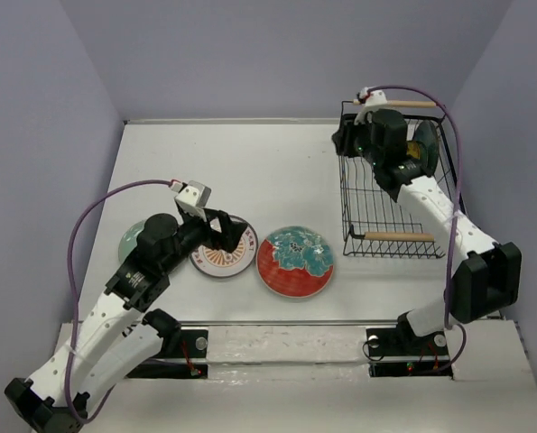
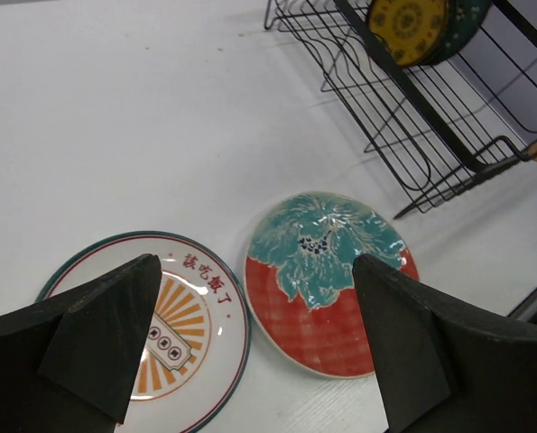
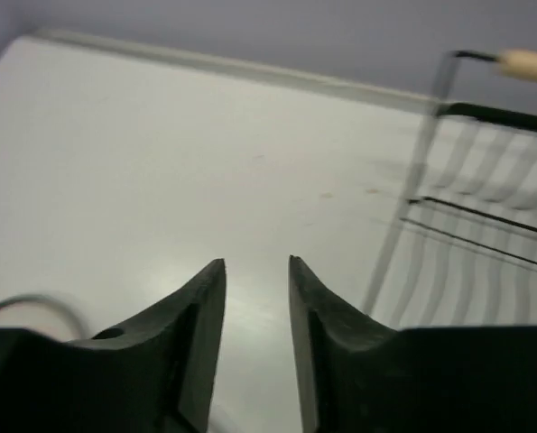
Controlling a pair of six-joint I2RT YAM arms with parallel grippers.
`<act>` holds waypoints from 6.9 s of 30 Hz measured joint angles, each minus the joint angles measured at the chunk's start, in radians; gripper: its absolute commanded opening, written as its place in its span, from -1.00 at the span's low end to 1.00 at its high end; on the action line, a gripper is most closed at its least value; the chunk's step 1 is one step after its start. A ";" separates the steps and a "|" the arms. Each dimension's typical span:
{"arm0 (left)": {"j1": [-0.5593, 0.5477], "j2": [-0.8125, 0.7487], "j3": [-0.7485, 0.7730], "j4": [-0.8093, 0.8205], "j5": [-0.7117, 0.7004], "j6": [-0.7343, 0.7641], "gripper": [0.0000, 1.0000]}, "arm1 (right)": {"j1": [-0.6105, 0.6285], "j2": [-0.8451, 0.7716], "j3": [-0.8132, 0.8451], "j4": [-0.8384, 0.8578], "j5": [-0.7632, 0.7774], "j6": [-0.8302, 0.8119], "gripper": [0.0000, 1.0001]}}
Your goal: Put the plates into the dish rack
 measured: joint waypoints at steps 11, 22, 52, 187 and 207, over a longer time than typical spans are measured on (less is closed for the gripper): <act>0.054 -0.182 0.000 0.000 -0.265 -0.001 0.98 | 0.278 0.169 0.068 -0.049 -0.488 0.124 0.20; 0.102 -0.156 0.000 0.002 -0.258 -0.010 0.98 | 0.406 0.499 0.192 -0.099 -0.599 0.160 0.30; 0.109 -0.161 0.000 0.003 -0.196 -0.016 0.98 | 0.425 0.791 0.328 -0.150 -0.633 0.188 -0.68; -0.002 0.844 -0.264 0.649 0.309 -0.550 -0.89 | 0.077 -0.462 -0.510 0.127 -0.436 0.380 0.41; 0.031 0.193 -0.109 -0.030 0.097 -0.271 -0.89 | 0.105 -0.200 -0.259 0.012 -0.786 0.087 0.71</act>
